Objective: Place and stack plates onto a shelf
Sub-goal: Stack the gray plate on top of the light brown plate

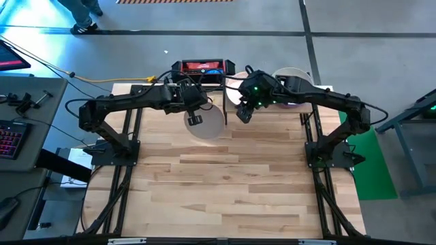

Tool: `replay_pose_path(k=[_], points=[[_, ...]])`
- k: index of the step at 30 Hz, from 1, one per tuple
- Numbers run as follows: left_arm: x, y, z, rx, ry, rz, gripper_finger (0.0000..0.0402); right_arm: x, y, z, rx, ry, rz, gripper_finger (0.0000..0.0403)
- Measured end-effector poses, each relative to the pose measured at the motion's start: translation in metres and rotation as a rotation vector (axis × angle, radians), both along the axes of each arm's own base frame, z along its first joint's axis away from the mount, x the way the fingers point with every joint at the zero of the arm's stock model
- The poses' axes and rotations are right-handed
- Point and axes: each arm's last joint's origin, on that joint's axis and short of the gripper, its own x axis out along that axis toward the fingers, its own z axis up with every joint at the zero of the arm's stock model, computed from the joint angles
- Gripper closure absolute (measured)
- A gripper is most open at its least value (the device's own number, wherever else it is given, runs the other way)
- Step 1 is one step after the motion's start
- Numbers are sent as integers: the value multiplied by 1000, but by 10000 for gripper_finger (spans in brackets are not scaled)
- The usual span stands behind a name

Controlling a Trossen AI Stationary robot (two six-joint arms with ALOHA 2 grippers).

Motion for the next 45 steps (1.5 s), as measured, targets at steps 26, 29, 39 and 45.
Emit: replay_pose_path(k=[26, 29, 39, 45], points=[[2, -7, 37, 146, -250, -42, 401, 22, 9, -6, -100, -35, 90, 235], [2, -7, 37, 152, -249, -49, 401, 25, 11, -8, -140, -18, 91, 235], [2, -7, 38, 152, -251, -51, 401, 30, 16, -15, -182, 24, 46, 269], [3, -7, 39, 158, -271, -51, 401, 33, 15, -19, -153, 30, -12, 293]])
